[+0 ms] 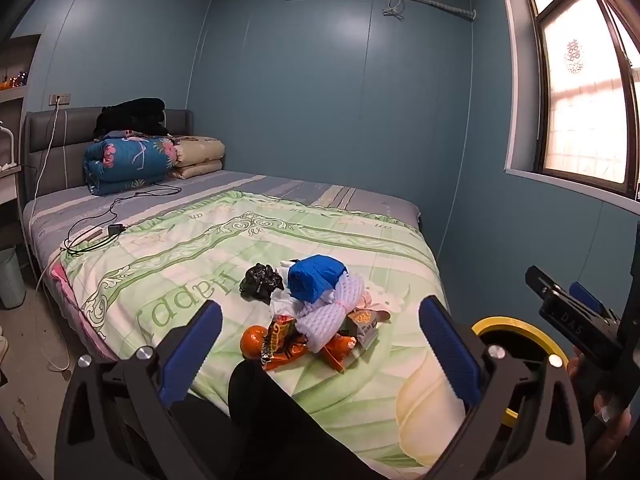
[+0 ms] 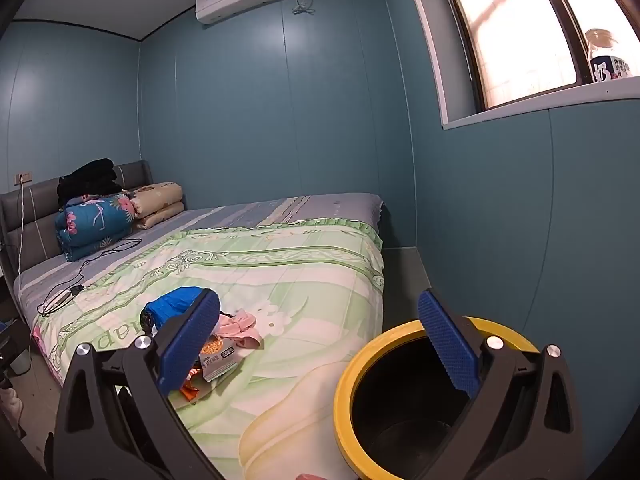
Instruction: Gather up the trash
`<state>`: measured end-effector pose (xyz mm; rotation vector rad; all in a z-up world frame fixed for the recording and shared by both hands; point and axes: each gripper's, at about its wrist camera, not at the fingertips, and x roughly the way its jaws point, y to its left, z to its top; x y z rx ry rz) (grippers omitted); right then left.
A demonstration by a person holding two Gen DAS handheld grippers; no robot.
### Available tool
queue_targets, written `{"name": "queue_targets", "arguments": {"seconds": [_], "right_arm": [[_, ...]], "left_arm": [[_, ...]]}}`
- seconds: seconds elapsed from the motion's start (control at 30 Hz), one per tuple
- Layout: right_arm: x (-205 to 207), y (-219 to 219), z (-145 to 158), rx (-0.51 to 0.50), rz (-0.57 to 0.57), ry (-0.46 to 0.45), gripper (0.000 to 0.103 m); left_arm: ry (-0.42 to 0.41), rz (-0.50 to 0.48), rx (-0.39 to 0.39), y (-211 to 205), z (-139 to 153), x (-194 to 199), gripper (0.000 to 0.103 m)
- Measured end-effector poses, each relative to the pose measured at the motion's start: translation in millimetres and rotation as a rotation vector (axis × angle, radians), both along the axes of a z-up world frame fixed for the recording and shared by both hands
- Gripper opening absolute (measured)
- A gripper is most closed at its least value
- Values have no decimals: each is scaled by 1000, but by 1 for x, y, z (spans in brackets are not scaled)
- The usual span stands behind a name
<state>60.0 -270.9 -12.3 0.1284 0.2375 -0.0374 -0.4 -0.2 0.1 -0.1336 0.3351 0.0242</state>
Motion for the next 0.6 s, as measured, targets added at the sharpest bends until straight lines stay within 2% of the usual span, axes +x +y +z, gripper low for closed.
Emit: {"name": "queue_targets", "arguments": {"seconds": [0.6], "right_arm": [[0,3,3,-6,2,-5,95]], "left_arm": [[0,-4,-5,3,-1,3,95]]}}
